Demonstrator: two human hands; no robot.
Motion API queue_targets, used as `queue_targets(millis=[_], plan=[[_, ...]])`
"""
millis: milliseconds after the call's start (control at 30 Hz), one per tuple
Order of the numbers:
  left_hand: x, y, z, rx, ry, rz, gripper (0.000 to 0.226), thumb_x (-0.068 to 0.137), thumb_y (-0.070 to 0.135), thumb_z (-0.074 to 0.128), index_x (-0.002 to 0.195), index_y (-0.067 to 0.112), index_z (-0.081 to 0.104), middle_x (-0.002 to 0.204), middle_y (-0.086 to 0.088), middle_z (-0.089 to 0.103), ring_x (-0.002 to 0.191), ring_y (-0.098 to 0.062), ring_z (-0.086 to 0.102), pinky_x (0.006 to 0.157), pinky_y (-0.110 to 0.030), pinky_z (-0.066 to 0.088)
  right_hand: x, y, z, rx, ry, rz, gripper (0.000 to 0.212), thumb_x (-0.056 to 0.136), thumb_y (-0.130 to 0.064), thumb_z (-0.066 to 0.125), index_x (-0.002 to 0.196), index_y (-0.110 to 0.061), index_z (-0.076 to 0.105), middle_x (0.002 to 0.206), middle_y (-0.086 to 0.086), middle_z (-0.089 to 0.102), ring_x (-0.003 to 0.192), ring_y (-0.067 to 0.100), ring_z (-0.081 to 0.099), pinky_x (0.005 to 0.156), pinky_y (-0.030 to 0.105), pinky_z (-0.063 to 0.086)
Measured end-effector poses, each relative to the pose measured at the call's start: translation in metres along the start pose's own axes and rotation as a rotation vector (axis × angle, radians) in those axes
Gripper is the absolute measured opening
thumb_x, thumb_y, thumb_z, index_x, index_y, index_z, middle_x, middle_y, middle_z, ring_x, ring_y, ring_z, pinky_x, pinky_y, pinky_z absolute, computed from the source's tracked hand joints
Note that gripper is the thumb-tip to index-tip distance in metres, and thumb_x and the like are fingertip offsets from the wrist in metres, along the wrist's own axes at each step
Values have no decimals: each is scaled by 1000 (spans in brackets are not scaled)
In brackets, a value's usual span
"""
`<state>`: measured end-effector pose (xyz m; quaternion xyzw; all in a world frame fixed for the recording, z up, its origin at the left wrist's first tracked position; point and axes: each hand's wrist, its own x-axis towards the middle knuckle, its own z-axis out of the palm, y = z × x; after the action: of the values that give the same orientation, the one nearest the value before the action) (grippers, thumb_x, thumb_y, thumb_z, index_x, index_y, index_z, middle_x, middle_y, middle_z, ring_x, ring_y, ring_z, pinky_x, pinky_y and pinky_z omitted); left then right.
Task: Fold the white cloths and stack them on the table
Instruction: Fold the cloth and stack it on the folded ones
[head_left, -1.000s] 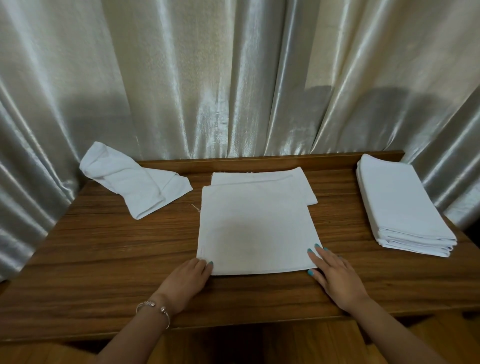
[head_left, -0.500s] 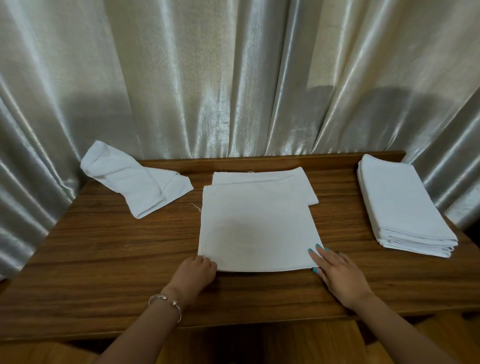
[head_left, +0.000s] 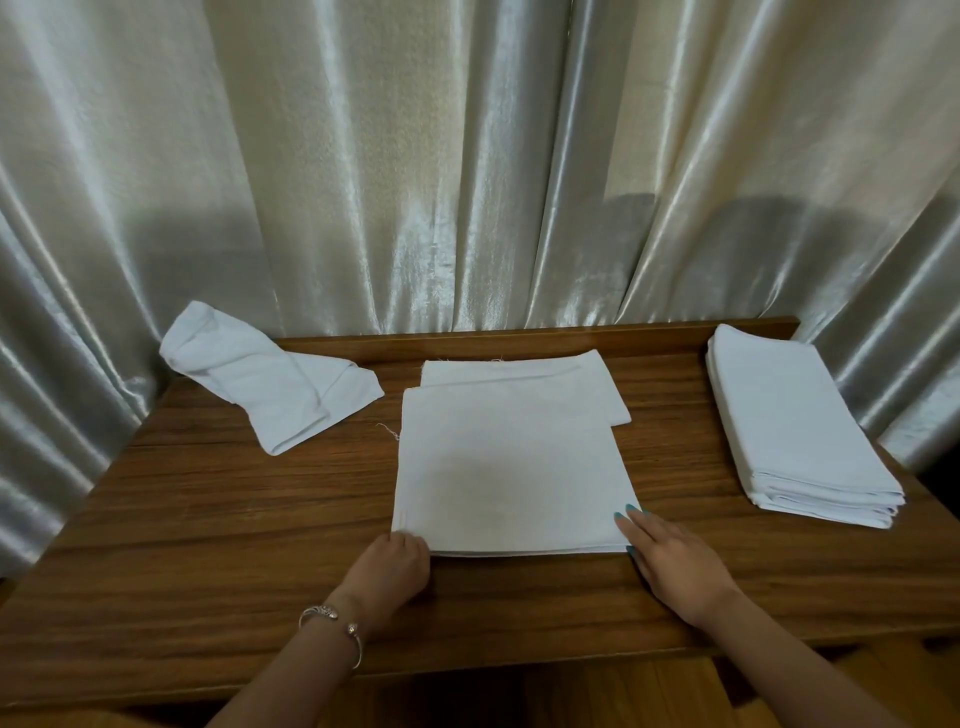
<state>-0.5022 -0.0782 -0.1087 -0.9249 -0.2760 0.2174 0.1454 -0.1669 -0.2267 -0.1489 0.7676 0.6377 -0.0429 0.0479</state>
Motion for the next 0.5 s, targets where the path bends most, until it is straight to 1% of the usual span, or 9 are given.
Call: queue_targets(millis=[133, 267, 333, 400, 500], plan=[[3, 2, -1, -12, 45, -28, 35, 95, -5, 32, 129, -9, 37, 130, -27, 47, 117, -38, 48, 100, -44, 42, -4, 0, 0, 30, -2, 9, 54, 103, -33, 33, 153, -31, 14, 161, -6, 17, 146, 14, 21, 117, 30, 24], [6, -2, 3, -28, 83, -53, 34, 97, -1, 30, 130, -5, 37, 131, -24, 46, 118, -36, 47, 102, -42, 40, -3, -4, -4, 14, -44, 2, 64, 100, -16, 41, 154, -27, 9, 163, -1, 11, 148, 18, 16, 117, 33, 26], [6, -4, 6, -35, 103, -48, 33, 98, 1, 32, 130, -4, 37, 131, -23, 47, 118, -35, 48, 103, -42, 40, -2, -3, -9, 6, -81, -14, 68, 97, -12, 44, 154, -27, 9, 162, 1, 11, 148, 20, 17, 115, 34, 30], [6, -4, 8, -40, 104, -47, 34, 98, 1, 32, 131, -4, 35, 131, -23, 46, 119, -35, 47, 103, -42, 39, -2, 0, -12, -14, -65, -36, 64, 97, -19, 45, 152, -29, 14, 161, -1, 17, 145, 19, 25, 109, 33, 37], [7, -2, 9, -40, 112, -64, 36, 98, 2, 30, 133, -5, 35, 132, -23, 46, 119, -35, 48, 103, -42, 39, -5, -4, -14, 2, 85, -6, 49, 97, -32, 44, 145, -31, 35, 153, -5, 39, 131, 13, 48, 94, 25, 47]])
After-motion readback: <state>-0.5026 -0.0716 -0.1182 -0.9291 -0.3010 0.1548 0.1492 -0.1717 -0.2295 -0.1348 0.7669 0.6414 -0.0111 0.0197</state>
